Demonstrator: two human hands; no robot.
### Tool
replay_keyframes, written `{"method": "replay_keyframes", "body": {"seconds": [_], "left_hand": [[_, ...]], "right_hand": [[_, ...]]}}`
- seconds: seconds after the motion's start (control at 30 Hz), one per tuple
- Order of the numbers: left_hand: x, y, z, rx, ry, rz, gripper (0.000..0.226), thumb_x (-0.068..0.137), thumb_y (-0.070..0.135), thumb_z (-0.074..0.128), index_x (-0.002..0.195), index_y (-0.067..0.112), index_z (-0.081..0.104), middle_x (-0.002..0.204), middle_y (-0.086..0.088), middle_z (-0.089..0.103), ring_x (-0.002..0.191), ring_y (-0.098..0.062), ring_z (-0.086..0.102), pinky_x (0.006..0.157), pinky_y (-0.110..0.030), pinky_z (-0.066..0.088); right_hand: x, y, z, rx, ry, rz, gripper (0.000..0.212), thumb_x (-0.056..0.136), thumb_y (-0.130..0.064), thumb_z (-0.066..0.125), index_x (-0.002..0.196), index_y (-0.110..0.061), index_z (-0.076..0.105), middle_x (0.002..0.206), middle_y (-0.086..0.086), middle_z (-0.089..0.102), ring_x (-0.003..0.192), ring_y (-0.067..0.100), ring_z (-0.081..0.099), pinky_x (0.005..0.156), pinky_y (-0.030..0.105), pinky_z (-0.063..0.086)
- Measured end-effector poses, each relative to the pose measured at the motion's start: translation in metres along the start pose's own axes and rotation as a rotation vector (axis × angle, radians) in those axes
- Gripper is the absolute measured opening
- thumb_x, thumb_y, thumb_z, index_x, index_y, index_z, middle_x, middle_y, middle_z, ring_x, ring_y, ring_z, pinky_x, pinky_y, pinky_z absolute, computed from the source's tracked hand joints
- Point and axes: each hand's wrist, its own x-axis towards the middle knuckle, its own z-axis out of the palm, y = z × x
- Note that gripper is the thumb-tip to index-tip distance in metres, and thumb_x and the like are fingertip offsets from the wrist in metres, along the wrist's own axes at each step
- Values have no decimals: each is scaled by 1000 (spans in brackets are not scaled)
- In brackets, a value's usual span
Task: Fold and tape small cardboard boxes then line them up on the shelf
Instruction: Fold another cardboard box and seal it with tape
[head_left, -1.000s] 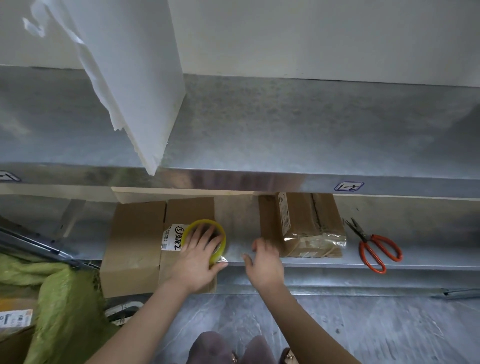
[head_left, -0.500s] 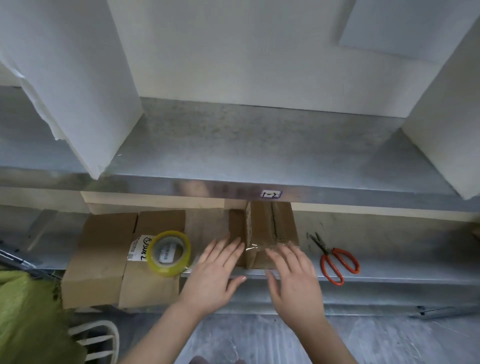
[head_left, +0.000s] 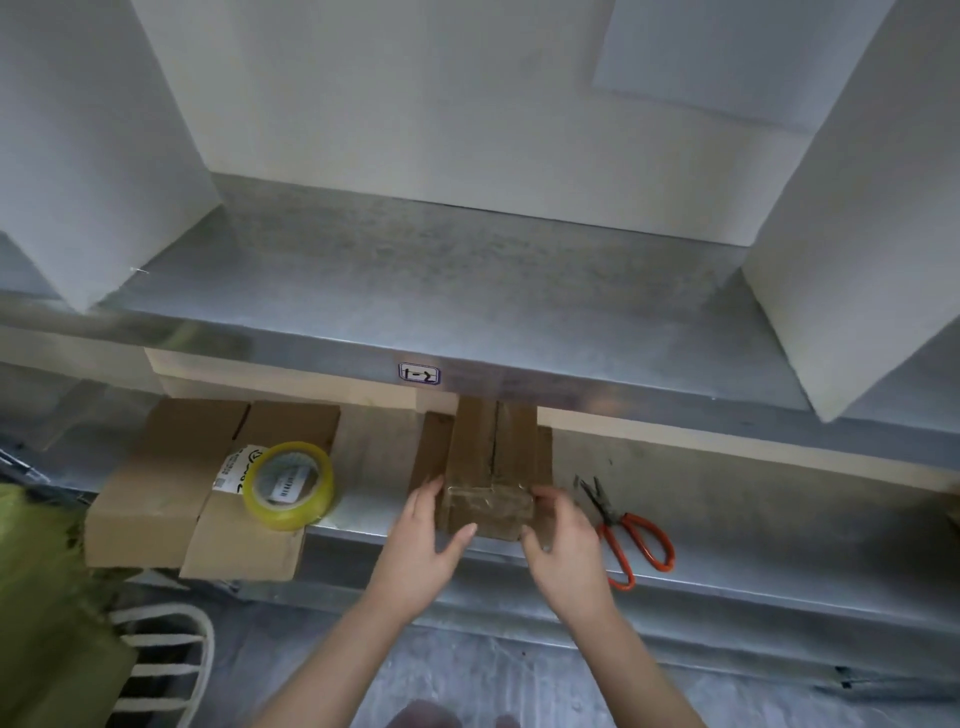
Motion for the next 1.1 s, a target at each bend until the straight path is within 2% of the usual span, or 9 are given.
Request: {"method": "replay_keyframes", "body": {"seconds": [0.17,0.27,0.47,0.57,0.67,0.77,0.9,0.97,1.1], "left_hand": [[20,-1,-14,80,29,-33,56,87,52,62,130,20,50,126,2,58,116,-13,55,92,-22,41],[29,1,-10,165,105,-27,43,87,41,67,118,14,55,112,-4,64,104,-20,61,85,-26,45],[25,7,10,137,224,-30,30,90,25,64,113,11,51,106,-8,61,98,-28,62,80,-35,50],[26,-3,-6,194,61,0,47,88,24,60,131,21,40,116,-3,58,103,-21,60,85,-30,49],[36,-8,-37,240,-178,66,74,85,15,58,143,44,21,112,2,61,89,-12,62,74,-23,49],[49,-7,-49,306,-275,243,70,88,8,60,142,46,36,119,4,65,104,-10,62,87,-19,47],[58,-3,-38,294,-176,300,52,83,22,73,131,35,56,115,15,64,103,-6,61,86,-12,41],[56,-2,-32,244,-123,276,49,81,23,76,127,34,59,109,14,63,100,-8,61,88,-17,45],[54,-4,-21,115,-26,235,46,77,19,79,119,27,64,122,9,50,111,-10,55,97,-16,38]], "right_hand": [[16,8,-4,23,9,-47,39,83,-35,73,119,-28,60,106,-11,63,91,6,62,81,26,54],[22,5,5,-10,136,-53,29,81,-30,77,106,-24,64,92,-10,63,73,8,63,67,26,54],[17,5,23,47,259,-55,27,82,-20,75,107,-18,66,98,-2,62,81,11,59,73,23,48],[22,16,2,71,57,-87,36,83,-12,68,115,-26,63,106,-9,62,84,-4,60,76,11,47],[29,23,-25,66,-220,-117,54,79,2,58,123,-30,60,104,-10,63,93,-7,60,78,4,45],[39,22,-36,-29,-309,-135,48,82,-7,68,123,-29,59,101,-12,62,94,-4,60,79,5,46],[41,19,-26,-79,-124,-149,34,77,-27,81,106,-22,64,92,-10,65,84,5,62,77,19,51],[38,22,-15,-65,12,-141,28,77,-27,81,99,-20,66,88,-9,65,81,5,61,72,13,46],[29,24,7,11,131,-70,23,80,-25,79,98,-21,65,93,-11,64,81,-1,58,72,1,38]]}}
